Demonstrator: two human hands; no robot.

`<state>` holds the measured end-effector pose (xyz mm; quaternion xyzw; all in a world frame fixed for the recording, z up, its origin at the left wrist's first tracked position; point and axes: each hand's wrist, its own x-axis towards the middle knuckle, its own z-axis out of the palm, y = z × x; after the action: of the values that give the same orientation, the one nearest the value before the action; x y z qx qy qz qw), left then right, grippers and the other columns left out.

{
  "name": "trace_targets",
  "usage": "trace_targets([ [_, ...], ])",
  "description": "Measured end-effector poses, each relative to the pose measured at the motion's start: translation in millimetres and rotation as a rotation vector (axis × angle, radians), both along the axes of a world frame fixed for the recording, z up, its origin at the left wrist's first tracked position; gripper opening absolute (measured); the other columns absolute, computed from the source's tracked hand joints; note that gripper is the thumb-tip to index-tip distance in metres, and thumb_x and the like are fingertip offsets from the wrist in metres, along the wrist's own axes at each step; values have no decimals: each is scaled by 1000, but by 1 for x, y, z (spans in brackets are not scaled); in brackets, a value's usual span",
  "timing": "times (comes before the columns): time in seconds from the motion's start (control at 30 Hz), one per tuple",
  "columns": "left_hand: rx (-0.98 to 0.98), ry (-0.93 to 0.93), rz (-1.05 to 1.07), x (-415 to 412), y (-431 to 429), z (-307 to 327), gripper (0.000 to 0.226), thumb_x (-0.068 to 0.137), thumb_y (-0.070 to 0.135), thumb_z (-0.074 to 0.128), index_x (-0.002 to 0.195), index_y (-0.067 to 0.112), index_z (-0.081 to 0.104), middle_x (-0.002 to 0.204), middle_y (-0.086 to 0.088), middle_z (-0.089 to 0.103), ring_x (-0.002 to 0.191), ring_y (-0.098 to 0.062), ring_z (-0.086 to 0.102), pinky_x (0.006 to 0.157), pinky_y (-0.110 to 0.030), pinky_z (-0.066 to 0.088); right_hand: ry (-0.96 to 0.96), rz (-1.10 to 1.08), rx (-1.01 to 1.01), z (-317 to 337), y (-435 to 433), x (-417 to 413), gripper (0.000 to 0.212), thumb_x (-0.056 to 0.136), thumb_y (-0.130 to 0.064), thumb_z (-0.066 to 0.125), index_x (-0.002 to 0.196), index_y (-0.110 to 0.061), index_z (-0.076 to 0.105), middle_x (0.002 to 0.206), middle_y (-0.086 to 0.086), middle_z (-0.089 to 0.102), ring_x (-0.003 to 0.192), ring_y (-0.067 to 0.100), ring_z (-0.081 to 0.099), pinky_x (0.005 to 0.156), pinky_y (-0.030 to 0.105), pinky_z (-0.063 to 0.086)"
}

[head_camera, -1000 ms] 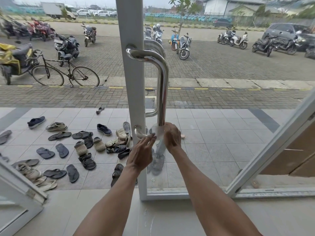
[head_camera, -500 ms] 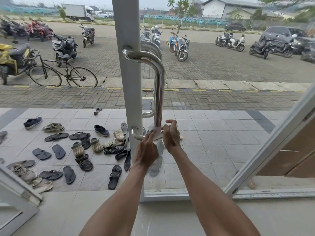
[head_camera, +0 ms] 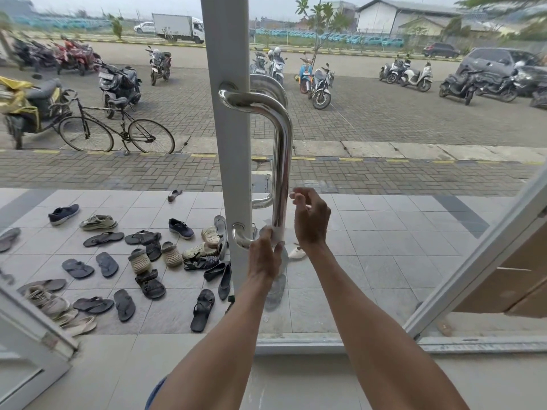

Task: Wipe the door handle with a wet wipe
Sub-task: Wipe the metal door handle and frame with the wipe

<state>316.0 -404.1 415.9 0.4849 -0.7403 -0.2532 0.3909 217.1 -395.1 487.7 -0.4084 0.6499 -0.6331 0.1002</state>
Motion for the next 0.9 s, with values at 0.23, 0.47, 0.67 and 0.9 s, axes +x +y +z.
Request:
trace_targets([
  [0.23,-58,-153,22,3,-8,-3,13,87,2,68,99,2,63,87,-17,72,79,-30,71,73,-32,58,197,104,-117,-1,-5,5,29,88,-35,74,109,-15,75,96,-5,78,88,3,73,83,28,62],
  [0.47,-220,-494,-153,35,-33,-16,11,92,8,65,103,8,67,87,-7,72,82,-20,71,74,-19,54,223,145,-101,-7,-5,6,35,90,-29,73,119,-10,71,105,0,78,96,7,74,87,31,62],
  [0.67,-309,-699,-122,53,-46,-21,18,93,16,65,112,15,66,107,0,73,100,-16,69,117,-31,35,255,147,-112,-8,-6,6,37,91,-31,72,122,-10,70,108,2,78,99,10,74,88,30,62],
  [0.9,-298,-713,-41,50,-40,-25,39,92,10,65,130,8,57,135,-8,61,128,-19,57,116,-34,36,285,107,-115,-13,-5,11,36,93,-33,69,122,-12,69,105,1,78,95,15,75,86,38,62],
])
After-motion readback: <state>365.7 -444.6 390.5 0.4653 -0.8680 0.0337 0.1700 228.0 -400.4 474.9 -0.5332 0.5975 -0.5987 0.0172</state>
